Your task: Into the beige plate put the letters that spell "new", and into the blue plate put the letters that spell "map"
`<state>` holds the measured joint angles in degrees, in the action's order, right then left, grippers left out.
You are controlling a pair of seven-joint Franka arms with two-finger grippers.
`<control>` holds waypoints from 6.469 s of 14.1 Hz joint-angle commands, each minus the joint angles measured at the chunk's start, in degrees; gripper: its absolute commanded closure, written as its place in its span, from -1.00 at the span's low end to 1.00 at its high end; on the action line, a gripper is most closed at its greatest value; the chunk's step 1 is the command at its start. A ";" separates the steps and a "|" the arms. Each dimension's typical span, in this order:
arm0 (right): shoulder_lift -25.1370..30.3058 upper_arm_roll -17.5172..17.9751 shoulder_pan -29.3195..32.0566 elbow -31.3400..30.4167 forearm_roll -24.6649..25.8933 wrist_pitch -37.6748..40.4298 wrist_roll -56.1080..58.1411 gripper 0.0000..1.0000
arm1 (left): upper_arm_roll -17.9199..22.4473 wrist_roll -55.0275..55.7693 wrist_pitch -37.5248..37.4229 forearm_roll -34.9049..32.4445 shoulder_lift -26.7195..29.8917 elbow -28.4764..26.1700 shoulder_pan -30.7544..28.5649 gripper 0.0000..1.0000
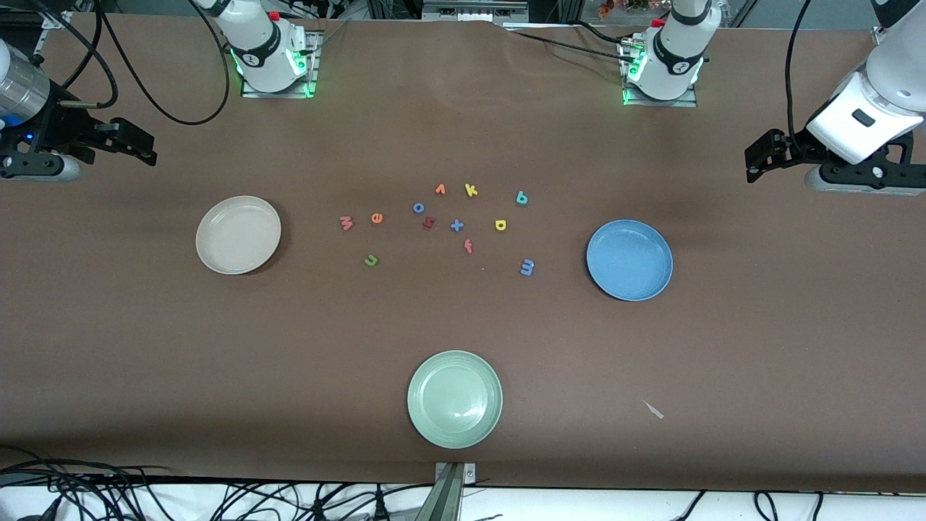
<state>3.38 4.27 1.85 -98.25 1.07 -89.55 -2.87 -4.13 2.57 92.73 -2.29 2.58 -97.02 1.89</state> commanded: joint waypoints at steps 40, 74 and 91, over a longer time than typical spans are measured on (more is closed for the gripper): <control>0.05 -0.05 -0.09 0.34 -0.02 -0.01 -0.12 -1.00 | -0.18 -1.33 -0.44 -1.58 -0.21 1.05 -0.14 -1.00; -0.65 -0.05 -0.09 0.42 -0.02 -0.10 -0.12 -1.00 | -5.45 -1.41 -0.97 -1.14 -16.35 13.42 2.06 -1.00; -15.60 4.95 -8.88 -9.57 -0.81 -21.95 -1.09 -1.00 | -6.68 9.02 24.25 -1.58 -46.78 16.35 19.72 -1.00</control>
<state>-13.70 7.96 -7.21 -101.72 0.71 -105.51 -3.53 -11.19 8.93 117.05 -2.28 -42.89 -81.06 20.50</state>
